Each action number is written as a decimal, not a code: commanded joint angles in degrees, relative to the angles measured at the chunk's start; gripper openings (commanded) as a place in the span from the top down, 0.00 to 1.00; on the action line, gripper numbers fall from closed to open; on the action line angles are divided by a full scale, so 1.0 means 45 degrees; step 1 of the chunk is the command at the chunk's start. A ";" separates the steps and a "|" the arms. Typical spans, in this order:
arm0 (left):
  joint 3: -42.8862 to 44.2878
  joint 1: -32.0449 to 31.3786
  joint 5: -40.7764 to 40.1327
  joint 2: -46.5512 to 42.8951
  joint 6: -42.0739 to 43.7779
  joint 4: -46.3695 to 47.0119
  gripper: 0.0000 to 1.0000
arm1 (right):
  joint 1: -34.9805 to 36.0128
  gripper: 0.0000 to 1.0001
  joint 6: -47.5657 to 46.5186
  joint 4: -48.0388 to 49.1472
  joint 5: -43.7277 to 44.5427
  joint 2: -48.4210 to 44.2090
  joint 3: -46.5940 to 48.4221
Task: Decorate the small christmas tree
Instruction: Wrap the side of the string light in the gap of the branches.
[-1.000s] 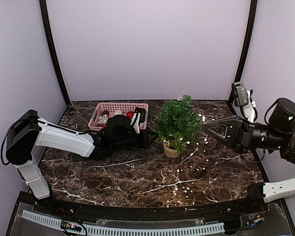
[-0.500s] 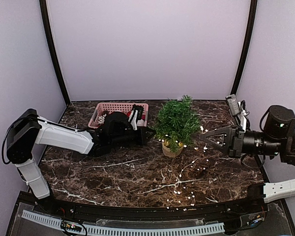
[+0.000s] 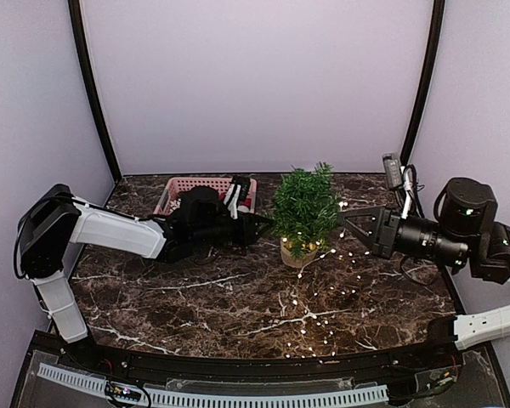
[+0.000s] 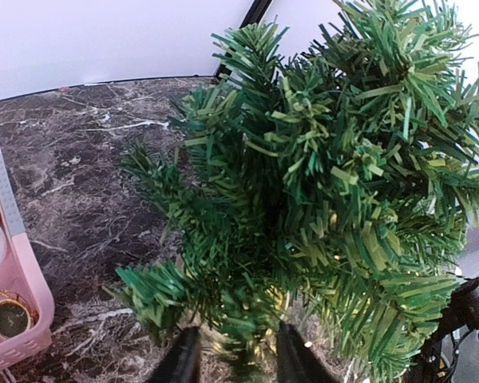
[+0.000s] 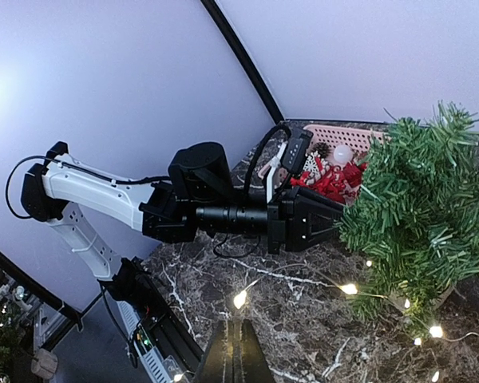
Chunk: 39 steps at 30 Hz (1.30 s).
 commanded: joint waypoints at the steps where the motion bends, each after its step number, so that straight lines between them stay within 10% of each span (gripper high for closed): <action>1: 0.0109 0.0021 -0.0323 -0.0491 0.0656 -0.0119 0.50 | -0.0050 1.00 -0.0666 0.1719 0.0414 -0.0418 0.0486; 14: -0.1342 -0.1662 -0.0892 -0.2435 -0.1334 -0.1019 0.25 | -0.0050 1.00 -0.1063 0.2882 -0.0671 -0.0166 0.0295; 39: 0.1016 -0.2484 0.1083 0.0937 -0.2671 -0.0104 0.20 | -0.0070 1.00 0.0788 0.3498 0.0906 -0.0299 -0.2107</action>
